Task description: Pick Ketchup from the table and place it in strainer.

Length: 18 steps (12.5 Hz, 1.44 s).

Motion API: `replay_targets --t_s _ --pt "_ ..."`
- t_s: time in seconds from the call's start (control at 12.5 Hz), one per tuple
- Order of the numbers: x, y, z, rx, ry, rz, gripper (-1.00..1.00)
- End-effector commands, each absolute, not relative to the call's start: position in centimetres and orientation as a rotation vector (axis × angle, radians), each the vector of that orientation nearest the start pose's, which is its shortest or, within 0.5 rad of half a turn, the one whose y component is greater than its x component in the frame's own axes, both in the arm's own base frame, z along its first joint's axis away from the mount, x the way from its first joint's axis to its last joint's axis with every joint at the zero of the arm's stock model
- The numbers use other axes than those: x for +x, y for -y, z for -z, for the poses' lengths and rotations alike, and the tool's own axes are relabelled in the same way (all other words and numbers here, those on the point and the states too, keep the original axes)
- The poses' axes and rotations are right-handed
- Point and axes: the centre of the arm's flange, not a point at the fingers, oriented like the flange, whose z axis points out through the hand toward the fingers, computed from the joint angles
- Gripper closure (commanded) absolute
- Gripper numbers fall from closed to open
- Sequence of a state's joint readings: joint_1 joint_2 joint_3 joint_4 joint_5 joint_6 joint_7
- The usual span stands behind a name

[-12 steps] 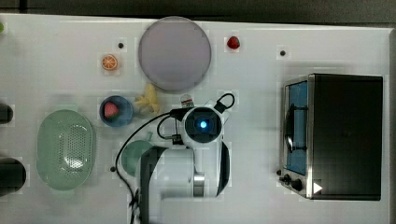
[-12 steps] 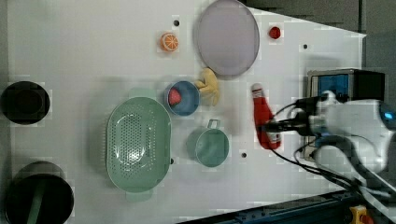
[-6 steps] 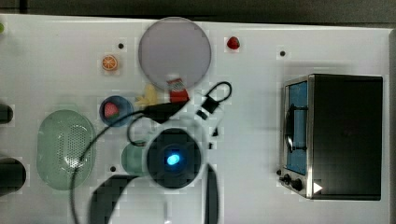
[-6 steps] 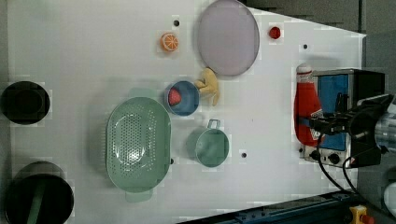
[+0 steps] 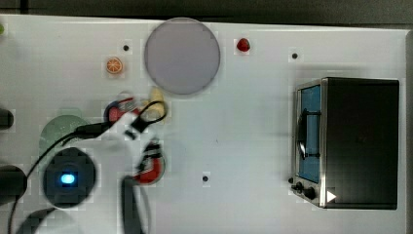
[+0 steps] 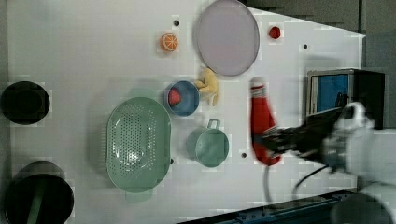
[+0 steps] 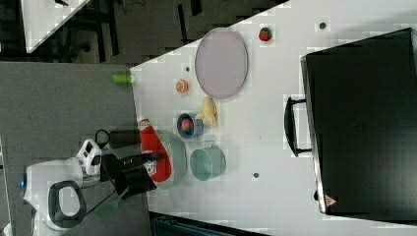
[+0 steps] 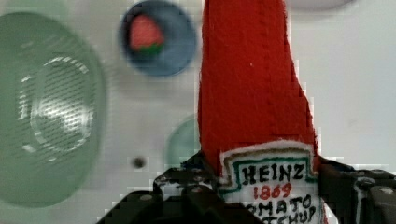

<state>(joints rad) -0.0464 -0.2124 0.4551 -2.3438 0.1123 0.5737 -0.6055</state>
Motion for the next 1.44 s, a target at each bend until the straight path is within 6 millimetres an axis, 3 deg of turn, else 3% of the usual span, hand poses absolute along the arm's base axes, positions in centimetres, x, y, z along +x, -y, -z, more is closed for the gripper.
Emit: replay_targets --t_s 0.08,0.32,0.64,0.88,0.96,1.04,1.2,1.36,1.44 --pt "42.2 -25.7 -39.7 -3.108 0.009 0.016 -0.24" --pt "41.7 -30.1 -36.6 -3.036 -0.07 0.053 -0.24" --pt "40.9 -34.4 -31.5 -2.925 -0.16 -0.001 -0.24" --pt "40.3 -36.2 -27.9 -2.856 -0.216 -0.058 -0.24" --pt "40.1 -36.4 -26.8 -2.852 -0.216 -0.09 -0.29" --pt "40.0 -36.5 -26.0 -2.848 -0.22 -0.114 -0.49" --pt "40.1 -36.5 -25.4 -2.84 -0.228 -0.126 -0.93" --pt "40.9 -36.5 -26.3 -2.828 -0.24 -0.09 -1.0" --pt "41.9 -36.2 -27.7 -2.818 -0.258 -0.046 -1.0"
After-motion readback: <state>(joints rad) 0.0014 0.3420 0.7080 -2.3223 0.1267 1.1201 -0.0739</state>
